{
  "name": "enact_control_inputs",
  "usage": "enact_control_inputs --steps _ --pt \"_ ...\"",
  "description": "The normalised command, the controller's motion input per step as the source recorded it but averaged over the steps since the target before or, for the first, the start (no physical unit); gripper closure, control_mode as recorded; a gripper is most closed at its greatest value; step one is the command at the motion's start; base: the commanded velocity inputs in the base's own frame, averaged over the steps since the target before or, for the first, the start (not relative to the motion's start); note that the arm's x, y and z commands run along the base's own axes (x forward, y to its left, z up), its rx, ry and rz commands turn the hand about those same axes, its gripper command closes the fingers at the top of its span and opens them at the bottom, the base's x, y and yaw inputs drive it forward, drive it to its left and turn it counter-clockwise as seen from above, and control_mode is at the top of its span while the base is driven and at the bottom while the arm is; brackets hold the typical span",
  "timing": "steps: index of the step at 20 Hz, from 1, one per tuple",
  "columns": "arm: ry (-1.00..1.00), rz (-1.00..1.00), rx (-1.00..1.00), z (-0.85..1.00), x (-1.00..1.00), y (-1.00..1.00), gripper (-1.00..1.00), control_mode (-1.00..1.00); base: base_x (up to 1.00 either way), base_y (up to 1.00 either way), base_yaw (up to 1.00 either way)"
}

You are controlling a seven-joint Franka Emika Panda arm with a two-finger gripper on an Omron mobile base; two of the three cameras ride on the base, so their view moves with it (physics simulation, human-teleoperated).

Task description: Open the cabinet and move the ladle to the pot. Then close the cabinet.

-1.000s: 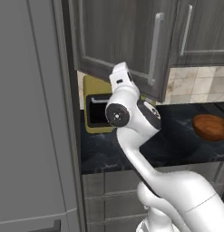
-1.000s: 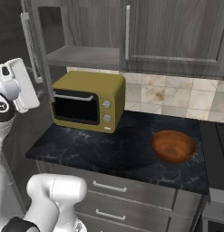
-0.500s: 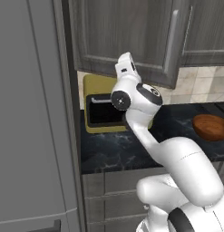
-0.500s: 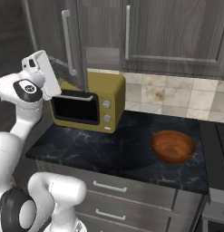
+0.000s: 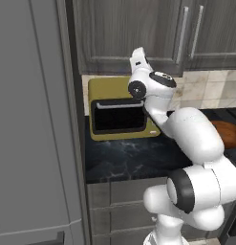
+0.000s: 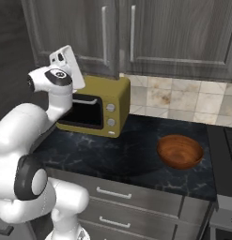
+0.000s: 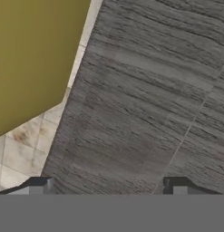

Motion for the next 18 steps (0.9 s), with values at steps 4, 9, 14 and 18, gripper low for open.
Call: enact_control_inputs --steps 4,9,14,18 --pt "0.0 0.05 0.03 0.0 0.97 -0.64 -1.0 -1.0 0.0 0.0 0.0" --pt "0.0 0.12 0.02 0.0 0.68 -0.64 -1.0 -1.0 0.0 0.0 0.0" --pt "0.03 0.14 0.04 0.01 0.46 -0.77 -1.0 -1.0 0.0 0.0 0.0" --pt "0.09 0.13 0.01 0.0 0.29 -0.74 -1.0 -1.0 0.0 0.0 0.0"
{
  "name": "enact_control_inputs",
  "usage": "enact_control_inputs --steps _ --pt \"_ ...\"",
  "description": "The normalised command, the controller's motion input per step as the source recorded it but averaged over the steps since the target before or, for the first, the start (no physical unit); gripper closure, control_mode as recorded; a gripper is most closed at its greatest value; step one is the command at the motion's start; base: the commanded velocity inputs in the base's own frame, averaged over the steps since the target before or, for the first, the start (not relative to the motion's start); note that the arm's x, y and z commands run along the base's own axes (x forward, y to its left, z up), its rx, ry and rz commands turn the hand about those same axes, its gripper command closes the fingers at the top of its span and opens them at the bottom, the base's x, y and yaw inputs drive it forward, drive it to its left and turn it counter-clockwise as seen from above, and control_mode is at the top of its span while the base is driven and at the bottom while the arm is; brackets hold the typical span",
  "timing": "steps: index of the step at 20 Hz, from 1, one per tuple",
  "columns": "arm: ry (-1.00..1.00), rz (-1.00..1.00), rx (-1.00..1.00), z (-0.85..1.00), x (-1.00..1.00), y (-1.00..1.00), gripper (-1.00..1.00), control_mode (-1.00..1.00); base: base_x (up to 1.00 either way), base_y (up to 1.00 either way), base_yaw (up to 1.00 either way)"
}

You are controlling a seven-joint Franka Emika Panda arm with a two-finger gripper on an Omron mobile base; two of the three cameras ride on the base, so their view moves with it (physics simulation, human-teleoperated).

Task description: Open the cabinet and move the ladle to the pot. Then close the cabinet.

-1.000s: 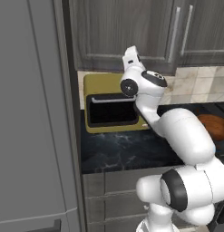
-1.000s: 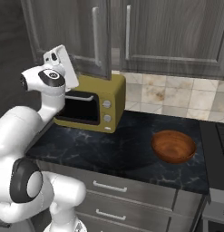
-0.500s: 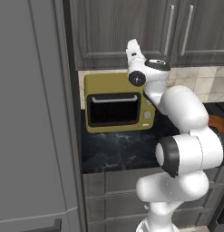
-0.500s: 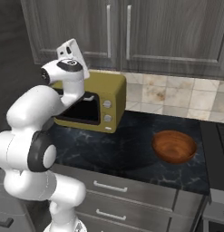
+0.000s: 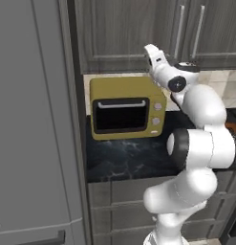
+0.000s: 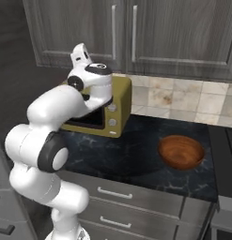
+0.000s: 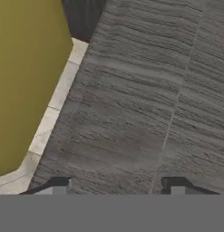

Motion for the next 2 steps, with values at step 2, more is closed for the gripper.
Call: enact_control_inputs --steps 2 --pt "0.17 0.08 0.01 0.22 0.06 -0.62 -1.0 -1.0 0.0 0.0 0.0"
